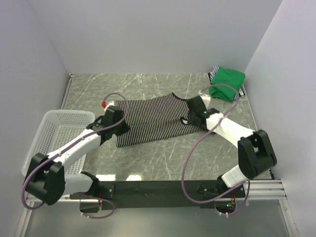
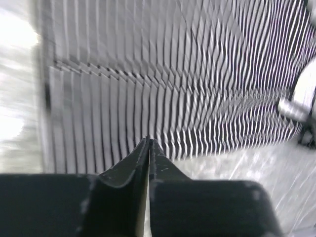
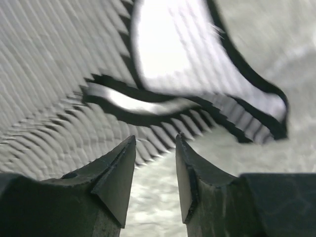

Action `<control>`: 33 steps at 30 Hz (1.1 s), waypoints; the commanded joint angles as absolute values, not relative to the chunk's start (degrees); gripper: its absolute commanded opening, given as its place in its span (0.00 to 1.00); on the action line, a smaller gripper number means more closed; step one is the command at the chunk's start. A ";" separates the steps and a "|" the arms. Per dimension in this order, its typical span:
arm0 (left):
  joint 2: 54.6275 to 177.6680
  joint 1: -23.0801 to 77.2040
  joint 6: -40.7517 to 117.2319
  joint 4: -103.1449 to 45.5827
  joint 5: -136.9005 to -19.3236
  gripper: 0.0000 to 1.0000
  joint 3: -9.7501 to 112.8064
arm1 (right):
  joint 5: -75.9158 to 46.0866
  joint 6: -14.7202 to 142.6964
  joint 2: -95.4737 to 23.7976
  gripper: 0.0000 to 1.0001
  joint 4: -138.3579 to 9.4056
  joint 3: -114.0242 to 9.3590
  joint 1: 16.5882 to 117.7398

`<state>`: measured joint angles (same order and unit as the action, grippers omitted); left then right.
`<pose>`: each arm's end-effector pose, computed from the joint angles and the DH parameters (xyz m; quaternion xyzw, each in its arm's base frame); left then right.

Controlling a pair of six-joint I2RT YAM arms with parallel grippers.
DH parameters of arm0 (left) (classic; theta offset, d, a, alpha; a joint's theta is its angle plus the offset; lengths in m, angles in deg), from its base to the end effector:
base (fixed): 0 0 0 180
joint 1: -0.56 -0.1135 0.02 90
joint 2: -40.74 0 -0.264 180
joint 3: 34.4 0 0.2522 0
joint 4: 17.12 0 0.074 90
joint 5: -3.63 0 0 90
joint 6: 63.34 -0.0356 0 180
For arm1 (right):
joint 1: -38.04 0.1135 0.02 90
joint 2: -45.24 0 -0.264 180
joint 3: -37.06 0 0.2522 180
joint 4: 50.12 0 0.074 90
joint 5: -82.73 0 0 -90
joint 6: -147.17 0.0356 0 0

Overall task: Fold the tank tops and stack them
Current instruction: Fold the tank top

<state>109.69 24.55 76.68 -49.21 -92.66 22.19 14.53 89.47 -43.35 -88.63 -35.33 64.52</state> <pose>0.2296 -0.0979 0.2293 -0.2280 0.8922 -0.1922 0.3391 0.2901 0.1298 0.2197 0.1048 0.9316 -0.0109 0.3478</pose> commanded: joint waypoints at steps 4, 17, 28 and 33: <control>116.85 29.65 78.87 -41.97 -92.35 0.01 19.44 | 12.86 93.39 -34.66 0.44 -83.66 -21.98 56.77; 125.47 30.09 80.89 -41.17 -99.47 0.01 18.30 | 16.72 89.87 -46.50 0.44 -89.28 -34.61 50.26; 124.85 29.92 81.24 -40.29 -98.68 0.01 14.34 | 19.62 85.21 -59.25 0.43 -94.03 -50.70 45.95; 123.01 30.01 81.24 -40.90 -98.07 0.01 13.81 | 19.01 85.21 -58.21 0.42 -92.71 -50.53 44.63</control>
